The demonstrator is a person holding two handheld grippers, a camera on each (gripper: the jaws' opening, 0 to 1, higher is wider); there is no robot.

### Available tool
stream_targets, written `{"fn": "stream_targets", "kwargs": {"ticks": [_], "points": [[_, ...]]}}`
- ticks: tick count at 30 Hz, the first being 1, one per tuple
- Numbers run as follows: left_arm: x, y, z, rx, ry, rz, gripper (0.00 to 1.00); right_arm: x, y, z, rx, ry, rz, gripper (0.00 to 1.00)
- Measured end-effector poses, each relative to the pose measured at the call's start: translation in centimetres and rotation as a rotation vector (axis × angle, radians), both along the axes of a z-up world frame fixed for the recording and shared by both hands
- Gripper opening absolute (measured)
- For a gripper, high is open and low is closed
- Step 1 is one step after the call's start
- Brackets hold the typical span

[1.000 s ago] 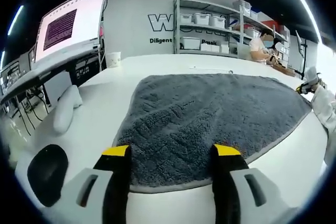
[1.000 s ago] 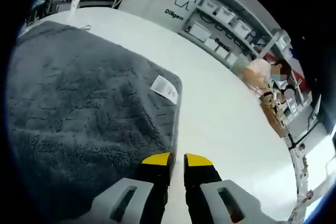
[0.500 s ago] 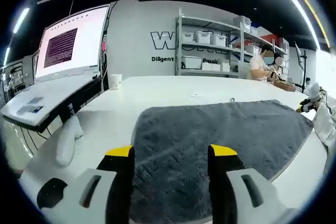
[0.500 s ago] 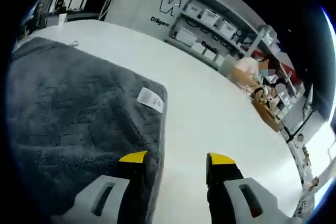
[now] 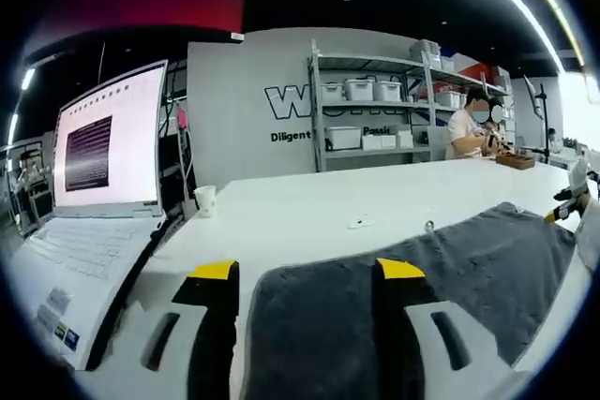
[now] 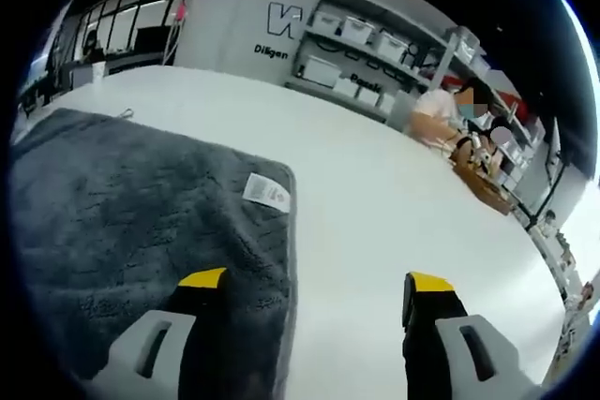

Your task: Open the folded towel by lifting each exposed corner and separating the folded layers until the towel lies flat within the target outline without major curled edges

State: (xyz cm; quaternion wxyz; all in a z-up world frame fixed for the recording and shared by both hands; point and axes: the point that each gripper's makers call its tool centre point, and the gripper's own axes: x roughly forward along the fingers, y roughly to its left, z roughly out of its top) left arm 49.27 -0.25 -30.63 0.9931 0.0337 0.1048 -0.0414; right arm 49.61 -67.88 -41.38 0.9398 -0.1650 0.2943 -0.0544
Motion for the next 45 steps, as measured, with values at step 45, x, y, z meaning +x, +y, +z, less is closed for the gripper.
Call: {"fn": "stream_targets", "kwargs": {"ticks": [45], "points": [[15.9,8.5,-10.0,-0.003,0.240,0.042,0.32,1.8,7.0,1.8,0.061,-0.082,0.243,0.99]]}}
